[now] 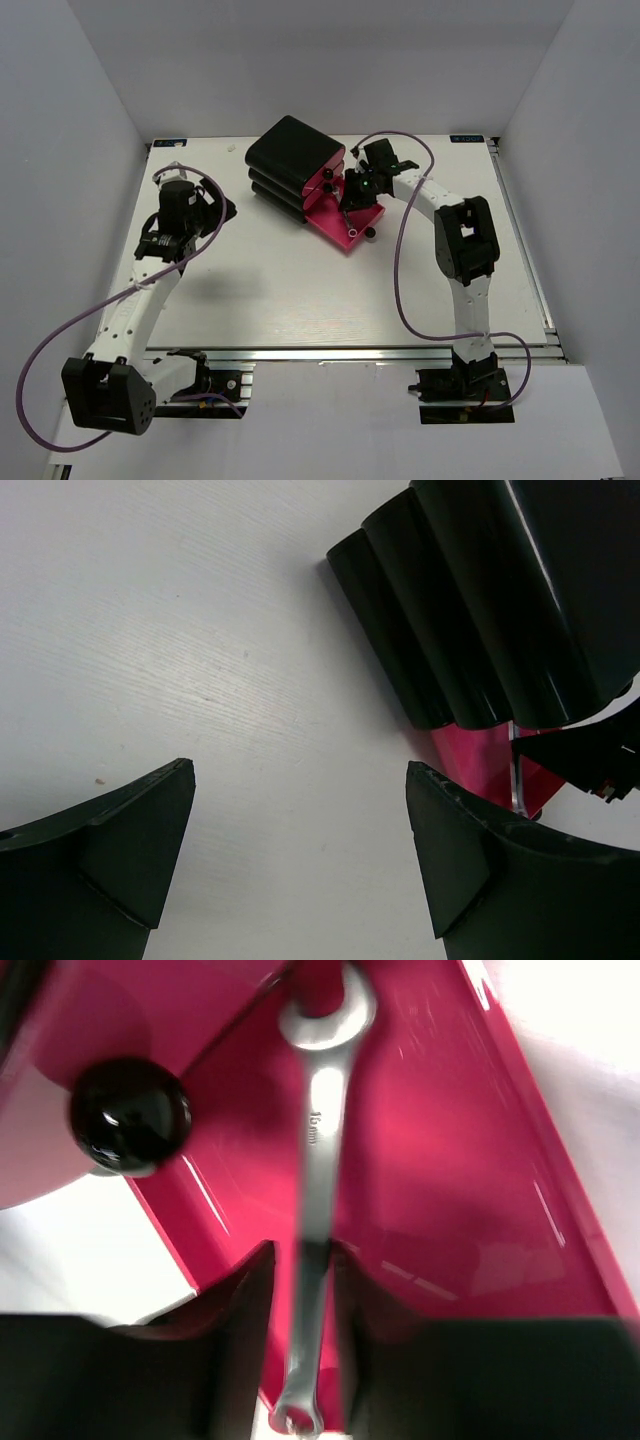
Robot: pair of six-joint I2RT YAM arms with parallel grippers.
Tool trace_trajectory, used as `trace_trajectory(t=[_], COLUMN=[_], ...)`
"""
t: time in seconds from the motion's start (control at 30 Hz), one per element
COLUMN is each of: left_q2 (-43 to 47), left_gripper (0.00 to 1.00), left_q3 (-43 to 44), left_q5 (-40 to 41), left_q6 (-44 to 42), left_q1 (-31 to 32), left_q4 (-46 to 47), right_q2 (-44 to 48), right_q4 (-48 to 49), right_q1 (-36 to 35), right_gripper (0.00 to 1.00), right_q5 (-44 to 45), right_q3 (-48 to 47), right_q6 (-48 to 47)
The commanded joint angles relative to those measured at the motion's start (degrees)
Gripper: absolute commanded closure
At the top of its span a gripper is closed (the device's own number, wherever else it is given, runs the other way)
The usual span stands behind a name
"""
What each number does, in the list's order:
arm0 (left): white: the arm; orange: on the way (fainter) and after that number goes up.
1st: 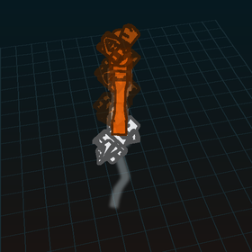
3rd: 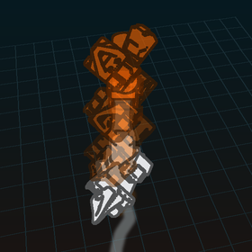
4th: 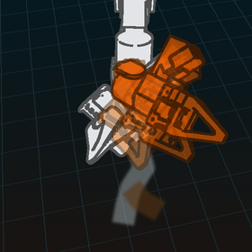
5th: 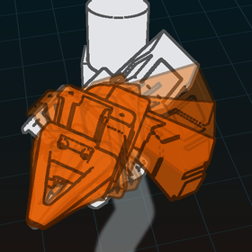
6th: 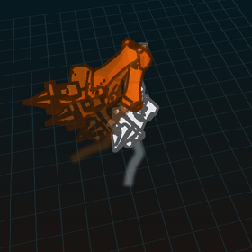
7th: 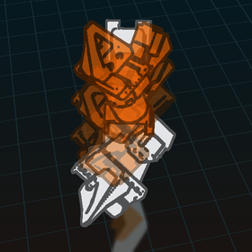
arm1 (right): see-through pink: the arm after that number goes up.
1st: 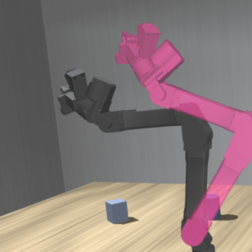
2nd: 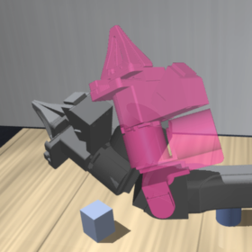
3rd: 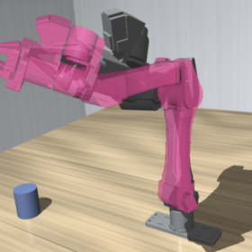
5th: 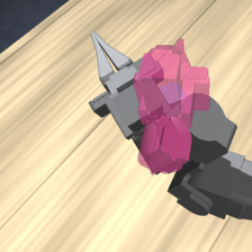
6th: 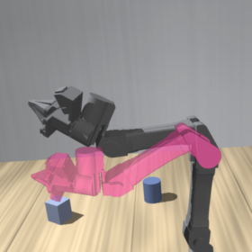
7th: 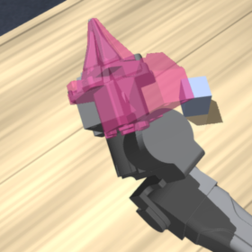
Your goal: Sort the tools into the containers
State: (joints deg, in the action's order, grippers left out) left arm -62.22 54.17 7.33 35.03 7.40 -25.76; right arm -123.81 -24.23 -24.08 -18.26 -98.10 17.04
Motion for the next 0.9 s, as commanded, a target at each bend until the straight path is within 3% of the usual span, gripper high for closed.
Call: trace_trajectory(t=[0.0, 0.03, 0.2, 0.3, 0.33, 0.43, 0.57, 0.63, 0.87], left_q2=[-2.3, -3.2, -15.4, -23.7, -25.8, -35.2, -45.5, -48.0, -59.2], left_gripper=[0.04, 0.04, 0.04, 0.05, 0.05, 0.07, 0.07, 0.06, 0.07], left_q3=[3.1, 3.7, 12.1, 19.7, 23.7, 31.1, 44.6, 46.7, 57.3], left_q5=[-2.5, -3.5, -5.9, -6.5, -6.8, -7.2, -11.5, -13.1, -21.6], left_q6=[0.0, -0.7, -5.7, -9.3, -10.2, -14.5, -18.6, -20.3, -22.2], left_q1=[0.0, 0.0, 0.2, 0.2, 0.2, 0.5, 1.0, 1.1, 1.4], left_q4=[4.9, 6.0, 11.4, 14.5, 15.1, 15.2, 13.9, 15.0, 12.6], right_q2=[0.0, 0.4, 5.8, 8.7, 9.5, 13.4, 21.5, 25.3, 21.3], right_q4=[1.8, 1.9, 2.2, 0.1, -0.6, -2.0, 2.2, 4.2, 3.1], right_q1=[-0.2, -0.2, 1.0, 3.4, 4.2, 7.0, 9.2, 9.5, 9.4], right_gripper=[0.62, 0.55, 0.55, 0.75, 1.0, 1.0, 1.0, 1.0, 1.0], right_q5=[-1.9, -2.4, -4.5, -7.2, -8.1, -7.8, 0.7, 2.9, 4.5], right_q3=[-4.5, -4.5, -1.8, -1.0, 0.3, 6.2, 19.7, 24.2, 29.3], right_q6=[0.1, -0.4, -2.4, -6.5, -8.0, -13.2, -16.6, -16.8, -10.8])
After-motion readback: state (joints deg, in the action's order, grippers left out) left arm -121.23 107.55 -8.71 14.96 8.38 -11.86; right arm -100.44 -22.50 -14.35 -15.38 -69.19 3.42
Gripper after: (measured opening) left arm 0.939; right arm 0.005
